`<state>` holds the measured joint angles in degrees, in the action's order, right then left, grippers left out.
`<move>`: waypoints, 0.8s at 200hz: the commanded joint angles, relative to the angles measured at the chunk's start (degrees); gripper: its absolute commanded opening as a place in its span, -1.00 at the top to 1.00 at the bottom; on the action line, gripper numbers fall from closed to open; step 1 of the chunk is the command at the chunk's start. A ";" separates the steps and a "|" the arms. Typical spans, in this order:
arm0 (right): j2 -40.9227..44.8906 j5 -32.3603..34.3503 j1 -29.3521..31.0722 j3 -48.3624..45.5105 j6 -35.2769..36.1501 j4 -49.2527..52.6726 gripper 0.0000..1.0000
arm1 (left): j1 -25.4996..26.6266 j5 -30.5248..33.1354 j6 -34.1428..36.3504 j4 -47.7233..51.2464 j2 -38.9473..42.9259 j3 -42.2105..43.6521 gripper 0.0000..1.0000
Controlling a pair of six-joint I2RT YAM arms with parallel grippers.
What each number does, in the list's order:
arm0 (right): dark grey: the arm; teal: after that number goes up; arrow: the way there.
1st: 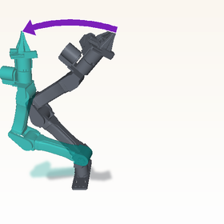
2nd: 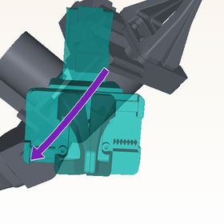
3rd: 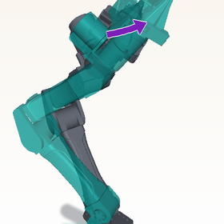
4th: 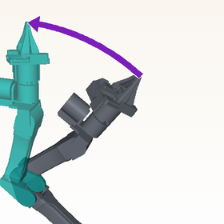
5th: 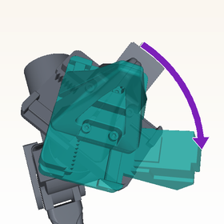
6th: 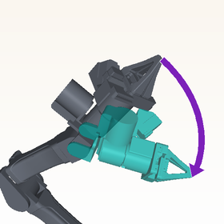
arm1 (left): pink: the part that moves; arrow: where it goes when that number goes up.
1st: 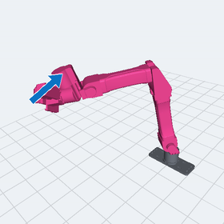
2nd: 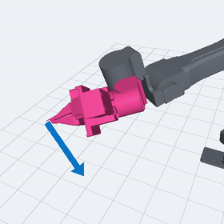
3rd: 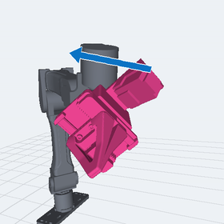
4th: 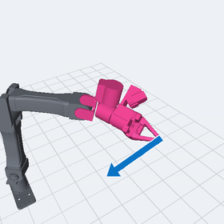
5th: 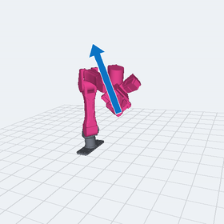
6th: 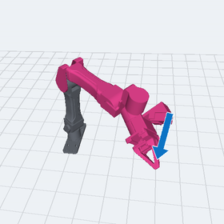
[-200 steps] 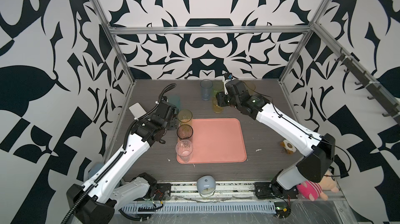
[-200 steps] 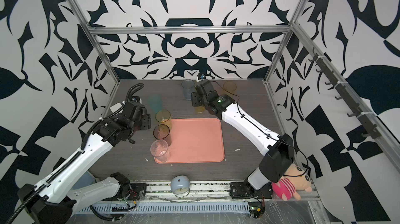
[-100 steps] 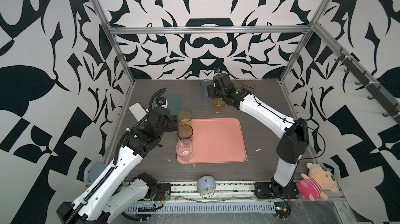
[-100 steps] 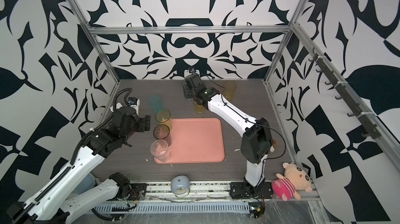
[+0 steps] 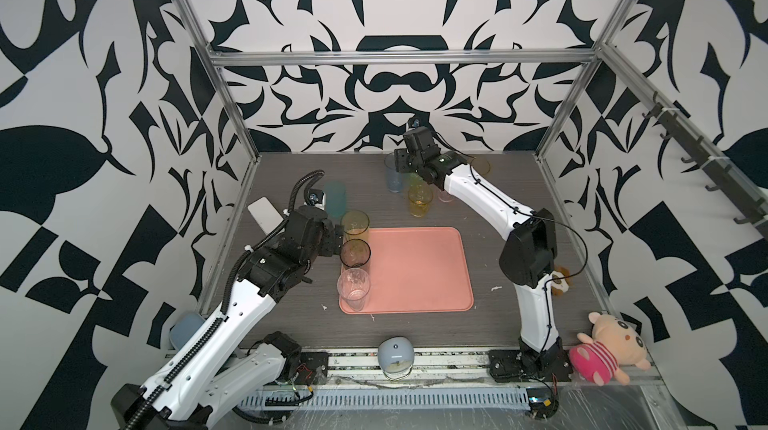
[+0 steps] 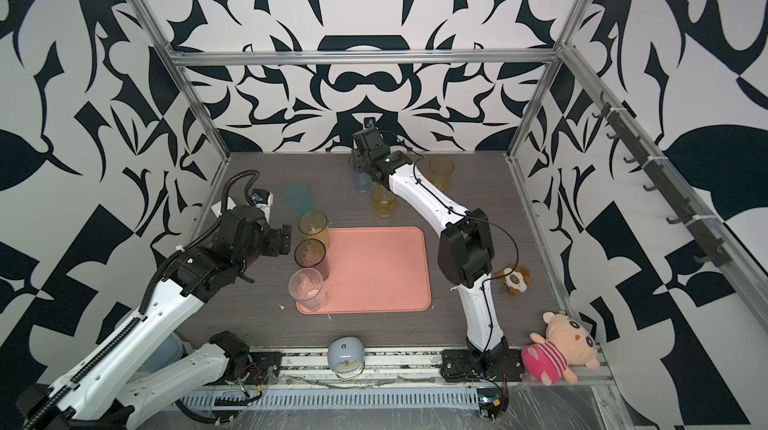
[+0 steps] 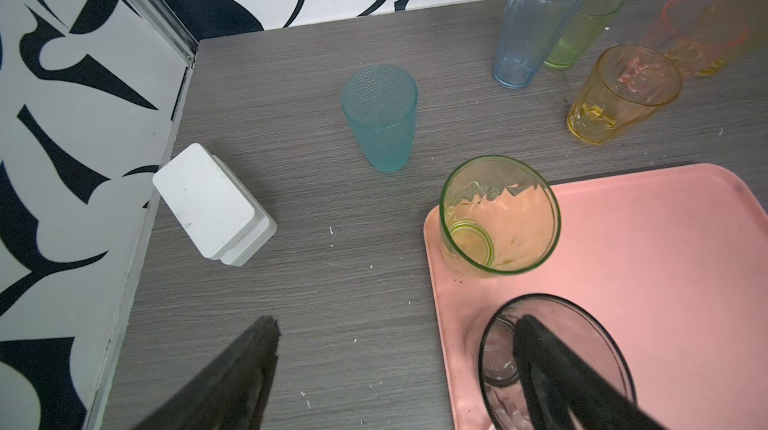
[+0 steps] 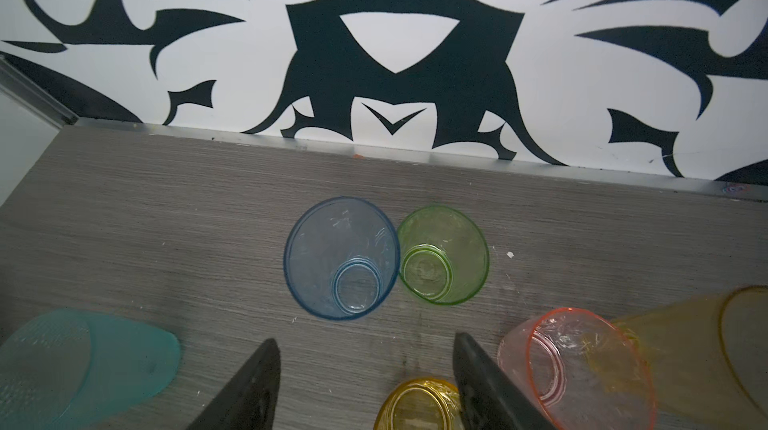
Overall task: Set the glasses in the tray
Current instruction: 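Move the right gripper over the blue glass while the left gripper draws back, then lower the right gripper around the blue glass and close it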
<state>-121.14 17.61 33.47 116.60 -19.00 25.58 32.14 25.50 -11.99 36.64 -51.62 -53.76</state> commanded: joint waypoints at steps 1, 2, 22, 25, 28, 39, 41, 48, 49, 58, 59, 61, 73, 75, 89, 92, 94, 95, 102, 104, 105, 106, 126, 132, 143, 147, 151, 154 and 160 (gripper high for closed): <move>-0.14 0.24 -0.84 4.05 -2.52 0.03 -0.38 | -0.24 -0.62 0.56 -0.98 1.76 1.32 -0.84; -0.23 0.24 -0.85 4.11 -2.57 0.01 -0.38 | -0.24 -0.62 0.56 -0.97 1.82 1.39 -0.84; -2.08 0.32 -1.30 5.81 -3.09 -0.57 -0.35 | -0.24 -0.49 0.65 -1.26 2.00 1.47 -0.86; -2.34 0.41 -1.37 5.99 -3.06 -0.72 -0.35 | -0.24 -0.41 0.65 -1.25 1.96 1.42 -0.87; -2.61 0.41 -1.43 6.23 -3.13 -0.91 -0.34 | -0.24 -0.33 0.54 -1.17 2.00 1.38 -0.86; -3.62 0.75 -1.49 7.04 -3.03 -1.19 -0.32 | -0.24 0.10 0.39 -0.99 1.94 1.20 -0.86; -3.85 0.94 -1.55 7.24 -2.98 -1.23 -0.32 | -0.24 0.09 0.39 -0.92 1.91 1.20 -0.86; -4.55 1.35 -1.65 7.93 -3.05 -1.19 -0.32 | -0.24 -0.04 0.38 -0.90 1.96 1.20 -0.86; -4.68 1.36 -1.65 8.07 -3.01 -1.17 -0.32 | -0.24 -0.02 0.34 -0.93 2.00 1.20 -0.87; -5.54 1.18 -1.80 9.07 -2.99 -1.17 -0.32 | -0.23 -0.16 0.30 -0.79 2.05 1.20 -0.86; -5.66 1.15 -1.82 9.12 -2.98 -1.16 -0.32 | -0.23 -0.17 0.30 -0.79 2.09 1.20 -0.87; -5.85 1.08 -1.83 9.34 -2.97 -1.17 -0.32 | -0.24 -0.18 0.30 -0.78 2.17 1.20 -0.86; -6.95 0.94 -2.07 10.30 -3.05 -1.24 -0.32 | -0.24 -0.15 0.30 -0.81 2.37 1.20 -0.86; -7.17 0.98 -2.07 10.49 -3.06 -1.24 -0.32 | -0.24 -0.15 0.26 -0.83 2.43 1.24 -0.86; -8.65 0.87 -2.27 11.72 -3.23 -1.33 -0.32 | -0.24 -0.14 0.30 -0.96 2.73 1.45 -0.87; -9.00 0.77 -2.41 12.02 -3.37 -1.18 -0.31 | -0.24 -0.18 0.29 -1.06 2.75 1.46 -0.86; -9.13 0.72 -2.42 12.28 -3.44 -1.11 -0.31 | -0.24 -0.18 0.30 -1.05 2.79 1.57 -0.86; -9.30 0.65 -2.48 12.44 -3.47 -1.09 -0.31 | -0.24 -0.23 0.30 -1.05 2.81 1.56 -0.86; -10.11 0.40 -2.61 13.41 -3.82 -0.45 -0.31 | -0.23 -0.18 0.30 -1.09 2.88 1.55 -0.86; -10.37 0.30 -2.66 13.75 -3.84 -0.32 -0.31 | -0.23 -0.18 0.23 -1.08 2.87 1.55 -0.86; -10.49 0.27 -2.69 13.92 -3.84 -0.16 -0.31 | -0.24 -0.18 0.22 -1.06 2.85 1.55 -0.87; -10.59 0.25 -2.70 14.01 -3.89 -0.04 -0.31 | -0.24 -0.14 0.22 -1.06 2.84 1.55 -0.87; -12.24 -0.40 -2.90 16.02 -4.42 0.99 -0.31 | -0.24 0.39 -0.05 -1.03 2.57 1.30 -0.86; -12.51 -0.49 -2.97 16.13 -4.50 0.94 -0.30 | -0.24 0.77 -0.16 -0.90 2.49 1.21 -0.86; -13.00 -0.79 -3.13 16.51 -4.62 0.95 -0.26 | -0.24 1.48 -0.27 -0.70 2.40 1.07 -0.85; -13.14 -0.94 -3.23 16.63 -4.71 0.95 -0.24 | -0.24 1.56 -0.29 -0.74 2.40 1.03 -0.86; -13.28 -1.14 -3.28 16.67 -4.80 0.88 -0.21 | -0.24 1.62 -0.33 -0.75 2.53 1.10 -0.85; -13.36 -1.31 -3.32 16.80 -4.85 0.91 -0.19 | -0.24 1.66 -0.32 -0.70 2.53 1.11 -0.85; -13.58 -1.77 -3.42 16.88 -4.84 0.86 -0.16 | -0.24 1.63 -0.32 -0.74 2.64 1.11 -0.86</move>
<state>-135.98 16.91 30.65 130.50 -22.92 26.35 32.14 25.93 -11.94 36.21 -49.63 -52.82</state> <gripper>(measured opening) 0.612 0.928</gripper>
